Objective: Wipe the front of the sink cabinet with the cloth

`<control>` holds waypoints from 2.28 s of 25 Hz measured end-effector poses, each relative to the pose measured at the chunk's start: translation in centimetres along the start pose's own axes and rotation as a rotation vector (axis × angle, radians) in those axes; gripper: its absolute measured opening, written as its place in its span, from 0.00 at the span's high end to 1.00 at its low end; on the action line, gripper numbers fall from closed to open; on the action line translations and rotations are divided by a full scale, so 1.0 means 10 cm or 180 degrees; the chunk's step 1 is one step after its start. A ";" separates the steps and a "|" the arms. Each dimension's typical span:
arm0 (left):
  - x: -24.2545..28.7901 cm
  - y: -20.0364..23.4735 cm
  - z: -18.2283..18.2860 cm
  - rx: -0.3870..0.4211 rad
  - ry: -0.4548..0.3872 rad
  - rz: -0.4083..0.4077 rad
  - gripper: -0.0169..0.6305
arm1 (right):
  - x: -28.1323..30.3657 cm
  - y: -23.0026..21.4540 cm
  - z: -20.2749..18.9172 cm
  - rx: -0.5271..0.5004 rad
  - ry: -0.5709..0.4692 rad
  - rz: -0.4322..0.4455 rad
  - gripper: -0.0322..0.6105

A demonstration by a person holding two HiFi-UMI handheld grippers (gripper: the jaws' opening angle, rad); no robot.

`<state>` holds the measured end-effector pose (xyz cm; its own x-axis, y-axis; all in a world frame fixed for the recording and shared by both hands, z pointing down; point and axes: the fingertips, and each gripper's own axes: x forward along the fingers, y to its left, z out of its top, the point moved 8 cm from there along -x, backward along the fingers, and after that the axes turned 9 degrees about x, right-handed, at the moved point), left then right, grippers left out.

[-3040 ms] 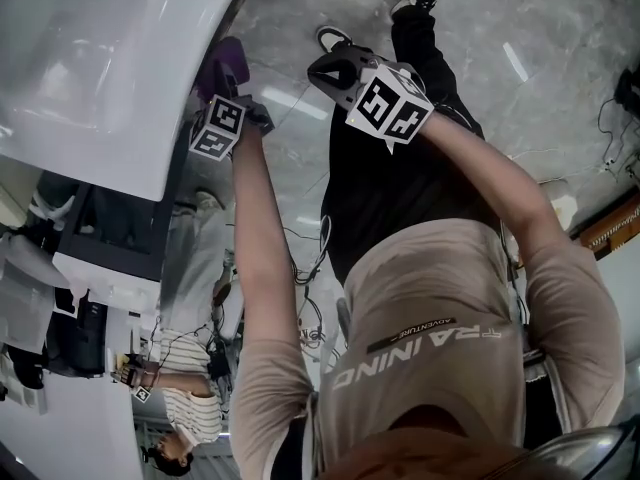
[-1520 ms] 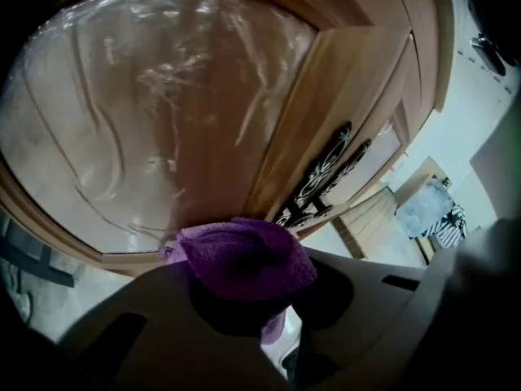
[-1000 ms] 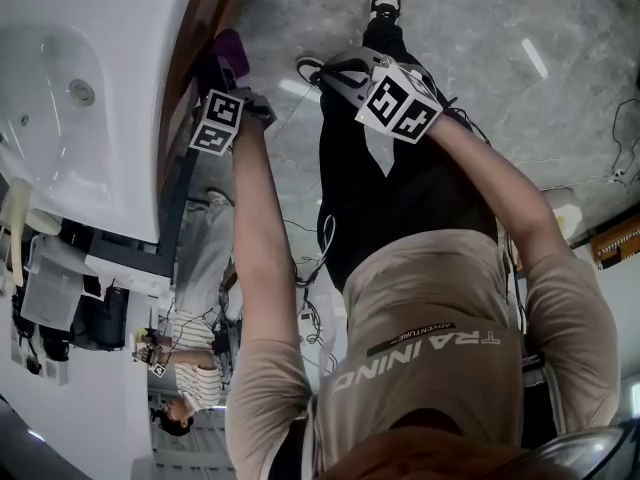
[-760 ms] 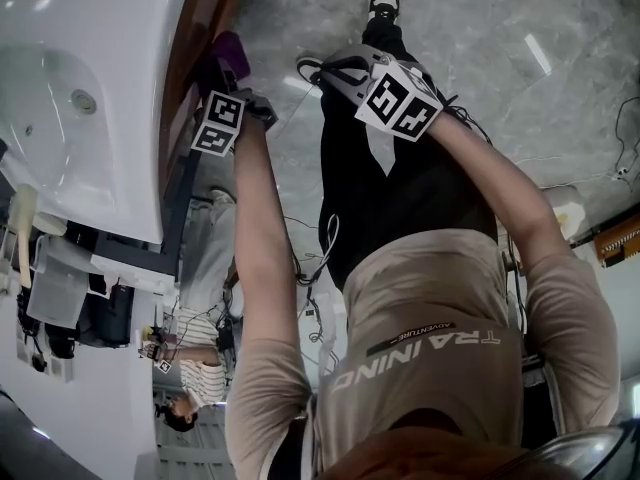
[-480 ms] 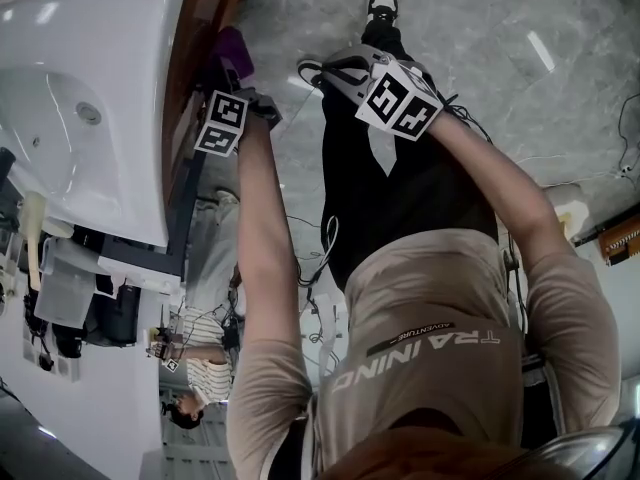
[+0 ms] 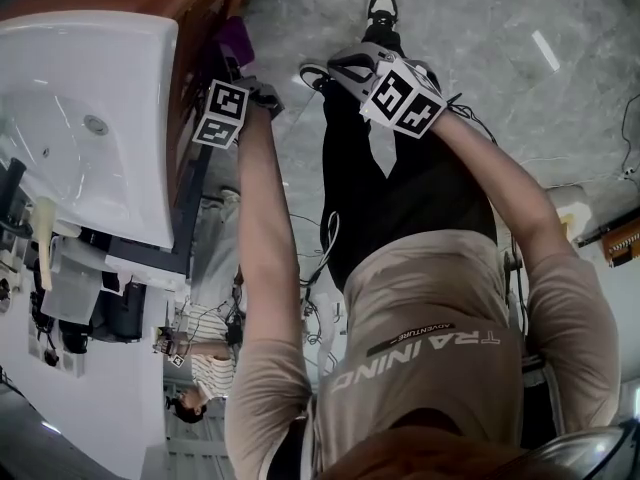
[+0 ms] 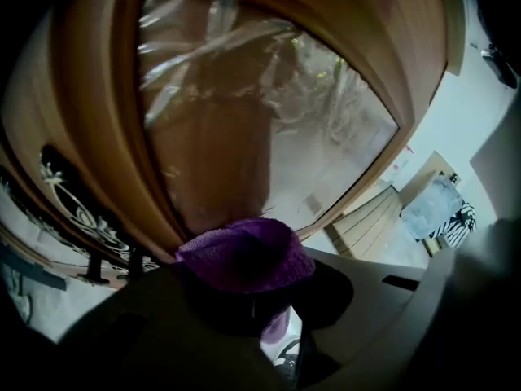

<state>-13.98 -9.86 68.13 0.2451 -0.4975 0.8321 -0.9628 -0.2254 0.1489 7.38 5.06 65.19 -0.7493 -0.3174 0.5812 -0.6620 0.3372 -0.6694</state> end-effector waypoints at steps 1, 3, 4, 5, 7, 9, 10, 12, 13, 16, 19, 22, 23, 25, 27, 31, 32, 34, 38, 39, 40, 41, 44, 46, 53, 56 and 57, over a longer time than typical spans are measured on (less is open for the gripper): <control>0.02 -0.05 0.01 0.0025 0.0000 -0.0023 0.90 | -0.03 -0.02 0.00 0.0022 0.0002 -0.0002 0.93; 0.07 -0.16 0.05 0.0116 0.0005 -0.0098 0.90 | -0.06 -0.07 0.02 0.0048 -0.0004 -0.0003 0.93; 0.11 -0.21 0.07 0.0141 0.0012 -0.0144 0.90 | -0.07 -0.09 0.04 0.0052 -0.0017 -0.0007 0.93; 0.16 -0.25 0.10 0.0145 0.0023 -0.0179 0.90 | -0.08 -0.12 0.04 0.0065 -0.0029 -0.0018 0.93; 0.25 -0.35 0.14 0.0137 0.0059 -0.0194 0.90 | -0.12 -0.19 0.04 0.0117 -0.0053 -0.0043 0.93; 0.32 -0.46 0.18 0.0119 0.0067 -0.0204 0.90 | -0.17 -0.27 0.05 0.0141 -0.0081 -0.0067 0.93; 0.34 -0.52 0.21 0.0103 0.0055 -0.0229 0.90 | -0.20 -0.31 0.06 0.0152 -0.0081 -0.0075 0.93; 0.40 -0.66 0.29 0.0105 0.0029 -0.0310 0.90 | -0.25 -0.41 0.06 0.0181 -0.0071 -0.0091 0.93; 0.43 -0.74 0.33 0.0127 0.0026 -0.0347 0.90 | -0.28 -0.45 0.05 0.0203 -0.0067 -0.0100 0.93; 0.52 -0.91 0.39 0.0176 0.0077 -0.0384 0.90 | -0.35 -0.56 0.04 0.0288 -0.0083 -0.0128 0.93; 0.58 -1.04 0.41 0.0192 0.0130 -0.0410 0.90 | -0.41 -0.67 0.09 0.0316 -0.0147 -0.0181 0.93; 0.62 -1.20 0.47 0.0413 0.0131 -0.0549 0.90 | -0.46 -0.74 0.16 0.0300 -0.0196 -0.0208 0.93; 0.64 -1.28 0.51 0.0538 0.0124 -0.0616 0.90 | -0.48 -0.76 0.18 0.0306 -0.0207 -0.0212 0.93; 0.68 -1.43 0.59 0.0699 0.0117 -0.0752 0.90 | -0.52 -0.78 0.21 0.0317 -0.0228 -0.0232 0.93; 0.68 -1.54 0.61 0.0719 0.0127 -0.0845 0.90 | -0.56 -0.77 0.22 0.0328 -0.0243 -0.0251 0.93; 0.51 -1.67 0.63 0.0737 0.0054 -0.1002 0.90 | -0.62 -0.71 0.24 0.0311 -0.0232 -0.0299 0.93; 0.45 -1.70 0.66 0.0722 0.0006 -0.1044 0.90 | -0.64 -0.69 0.24 0.0306 -0.0232 -0.0304 0.93; 0.29 -1.76 0.70 0.0708 -0.0085 -0.1124 0.90 | -0.67 -0.61 0.25 0.0256 -0.0228 -0.0305 0.93; -0.11 -1.81 0.67 0.0809 -0.0186 -0.1280 0.90 | -0.77 -0.34 0.24 0.0098 -0.0161 -0.0325 0.93; -0.23 -1.79 0.64 0.0847 -0.0211 -0.1290 0.90 | -0.80 -0.26 0.24 0.0097 -0.0151 -0.0352 0.93; -0.35 -1.76 0.61 0.0869 -0.0234 -0.1287 0.90 | -0.84 -0.18 0.25 0.0125 -0.0164 -0.0385 0.93; -0.47 -1.70 0.56 0.0865 -0.0253 -0.1280 0.90 | -0.88 -0.09 0.27 0.0175 -0.0193 -0.0420 0.93; -0.90 -1.48 0.39 0.0693 -0.0228 -0.1280 0.90 | -1.01 0.24 0.29 0.0275 -0.0260 -0.0486 0.93; -1.23 -1.33 0.28 0.0565 -0.0170 -0.1268 0.90 | -1.09 0.51 0.30 0.0274 -0.0263 -0.0496 0.93; -2.30 -0.88 0.39 0.0409 -0.0505 -0.1148 0.90 | -1.22 1.26 0.71 0.0007 -0.0328 -0.0535 0.93; -2.76 -0.73 0.50 0.0667 -0.0678 -0.1094 0.90 | -1.20 1.62 0.89 -0.0175 -0.0336 -0.0507 0.93; -2.91 -0.69 0.51 0.0731 -0.0724 -0.1101 0.90 | -1.18 1.75 0.93 -0.0241 -0.0307 -0.0484 0.93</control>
<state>-13.86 1.92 40.16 0.5904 -0.5257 0.6124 -0.7765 -0.5770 0.2533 4.83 6.43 42.28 -0.6379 -0.4521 0.6235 -0.7696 0.3433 -0.5384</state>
